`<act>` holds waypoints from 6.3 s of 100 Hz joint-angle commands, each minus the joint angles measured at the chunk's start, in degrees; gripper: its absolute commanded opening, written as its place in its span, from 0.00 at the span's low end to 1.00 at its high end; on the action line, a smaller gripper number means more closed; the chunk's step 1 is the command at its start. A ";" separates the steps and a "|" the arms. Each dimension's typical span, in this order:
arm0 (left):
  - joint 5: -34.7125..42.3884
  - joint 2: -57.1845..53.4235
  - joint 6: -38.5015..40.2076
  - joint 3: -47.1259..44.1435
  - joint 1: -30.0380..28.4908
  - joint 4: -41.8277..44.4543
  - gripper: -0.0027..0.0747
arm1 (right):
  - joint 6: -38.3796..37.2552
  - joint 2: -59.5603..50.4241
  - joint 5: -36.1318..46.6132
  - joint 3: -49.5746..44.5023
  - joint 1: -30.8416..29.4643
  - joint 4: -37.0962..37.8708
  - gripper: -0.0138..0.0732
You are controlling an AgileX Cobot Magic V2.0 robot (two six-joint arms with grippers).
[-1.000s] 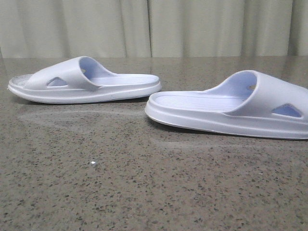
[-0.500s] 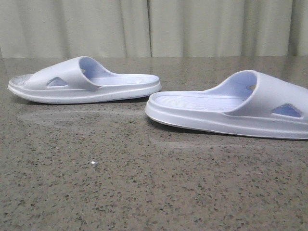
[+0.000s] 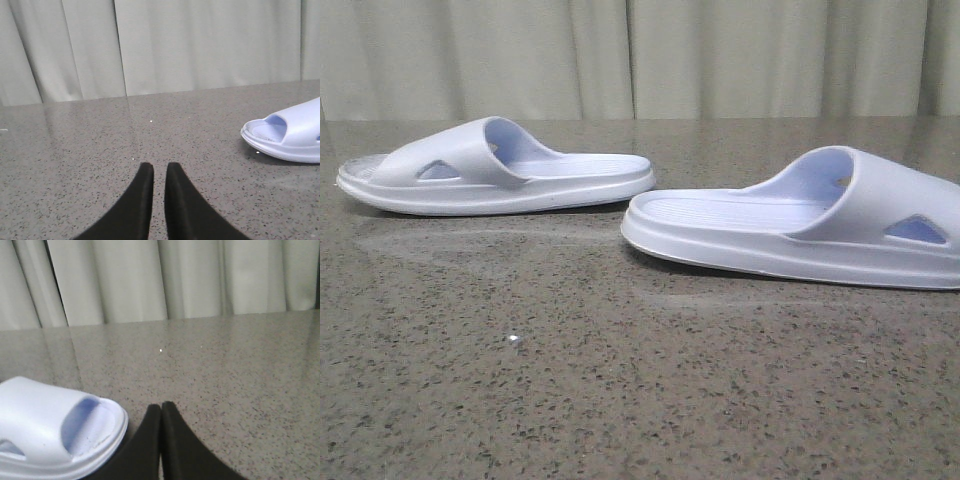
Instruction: Insert blue slippers together front up
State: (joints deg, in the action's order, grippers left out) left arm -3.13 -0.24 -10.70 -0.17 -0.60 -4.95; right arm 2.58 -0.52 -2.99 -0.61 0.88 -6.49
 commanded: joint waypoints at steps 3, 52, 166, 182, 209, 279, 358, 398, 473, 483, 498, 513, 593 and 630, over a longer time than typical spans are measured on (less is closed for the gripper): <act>4.70 -1.73 0.40 -0.47 0.49 -4.21 0.05 | 0.25 -1.19 6.89 -1.23 -0.12 -4.64 0.06; 4.22 -1.73 0.40 -0.34 0.49 -42.73 0.05 | 0.25 -1.19 4.11 -1.00 -0.12 -28.03 0.06; -18.28 39.72 -0.28 31.10 0.49 -18.71 0.16 | 3.31 43.27 -28.89 35.87 -0.12 -18.13 0.37; -18.85 42.08 -7.32 31.10 0.49 -27.36 0.38 | 3.31 46.53 -29.53 35.87 -0.23 -17.66 0.41; -20.64 45.63 -13.33 31.10 0.49 -33.38 0.43 | 6.27 52.47 -30.02 36.23 -5.24 -19.53 0.42; -24.68 53.12 -14.84 37.13 0.49 -33.69 0.43 | 45.84 74.83 -55.01 39.01 -25.09 -58.32 0.41; -25.10 60.87 -14.84 42.19 0.49 -35.36 0.31 | 45.95 75.77 -54.63 39.50 -25.09 -58.22 0.04; -43.20 82.74 -34.96 54.00 -8.13 -60.58 0.31 | 45.95 75.77 -54.61 39.50 -25.09 -58.22 0.04; -56.30 99.57 -41.98 63.18 -9.52 -68.22 0.31 | 45.95 75.77 -53.44 39.50 -25.09 -58.22 0.04; -57.51 99.57 -42.38 63.18 -9.29 -68.09 0.31 | 45.95 75.77 -53.09 39.50 -25.09 -58.22 0.04; -58.26 99.57 -42.49 63.18 -9.07 -67.97 0.30 | 45.95 75.77 -52.88 39.50 -25.09 -58.32 0.04; -59.97 99.57 -42.87 63.18 -9.07 -67.97 0.11 | 45.95 75.77 -53.11 39.50 -25.09 -59.49 0.04; -69.54 99.57 -39.79 72.51 -13.49 -69.45 0.05 | 49.83 76.85 -65.76 52.37 -24.96 -76.55 0.04; -69.54 99.57 -33.15 72.51 -11.55 -70.55 0.06 | 50.31 87.66 -68.19 57.77 -24.05 -79.30 0.04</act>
State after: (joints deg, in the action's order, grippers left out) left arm -67.81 101.54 -46.08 70.55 -12.64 -70.24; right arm 51.91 86.51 -67.03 54.08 -23.68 -80.97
